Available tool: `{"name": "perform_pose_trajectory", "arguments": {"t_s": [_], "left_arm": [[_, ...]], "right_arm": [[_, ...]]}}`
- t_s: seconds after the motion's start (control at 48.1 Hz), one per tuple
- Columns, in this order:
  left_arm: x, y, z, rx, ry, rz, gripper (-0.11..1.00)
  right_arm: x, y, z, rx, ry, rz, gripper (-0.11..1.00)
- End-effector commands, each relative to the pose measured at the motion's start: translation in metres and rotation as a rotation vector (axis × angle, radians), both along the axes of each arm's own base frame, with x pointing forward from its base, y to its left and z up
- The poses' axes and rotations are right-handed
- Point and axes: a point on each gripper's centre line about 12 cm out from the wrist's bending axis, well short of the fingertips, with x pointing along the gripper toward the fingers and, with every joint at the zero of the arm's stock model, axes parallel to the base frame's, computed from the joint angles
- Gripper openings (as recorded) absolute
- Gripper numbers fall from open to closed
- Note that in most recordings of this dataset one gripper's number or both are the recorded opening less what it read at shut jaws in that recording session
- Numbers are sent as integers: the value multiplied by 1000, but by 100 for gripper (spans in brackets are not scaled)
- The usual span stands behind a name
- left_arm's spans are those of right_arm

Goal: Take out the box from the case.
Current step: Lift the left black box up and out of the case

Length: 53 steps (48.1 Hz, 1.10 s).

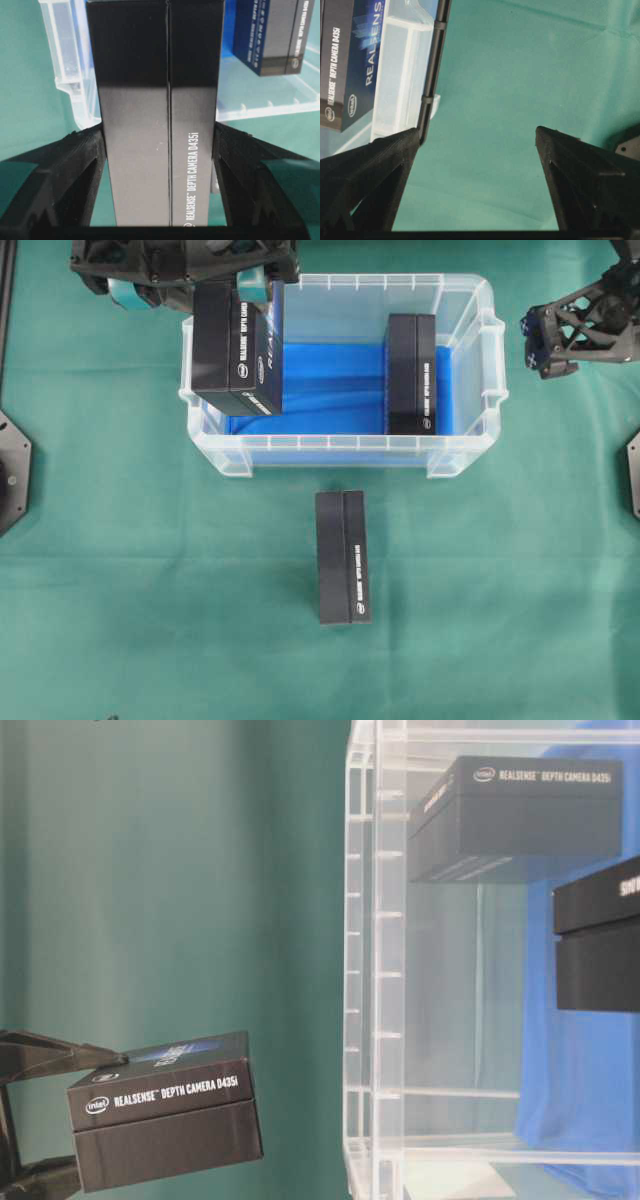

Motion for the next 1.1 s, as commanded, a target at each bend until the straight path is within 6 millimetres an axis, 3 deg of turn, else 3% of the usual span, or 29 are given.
{"name": "perform_pose_trajectory", "arguments": {"t_s": [0.0,0.208,0.811,0.956,1.081], "left_arm": [[-3,-6,14,12,-40,-11,61],[0,-30,12,-1,-33,-40,61],[0,-139,6,-79,-23,-83,61],[-2,-156,5,-94,-22,-75,61],[-3,-157,4,-93,-19,-72,61]], "right_arm": [[0,0,7,-10,-24,0,94],[0,0,7,-9,-25,0,94],[-2,1,6,-6,-8,0,94],[-2,1,6,-4,-7,0,94],[-2,1,6,-6,-8,0,94]]}}
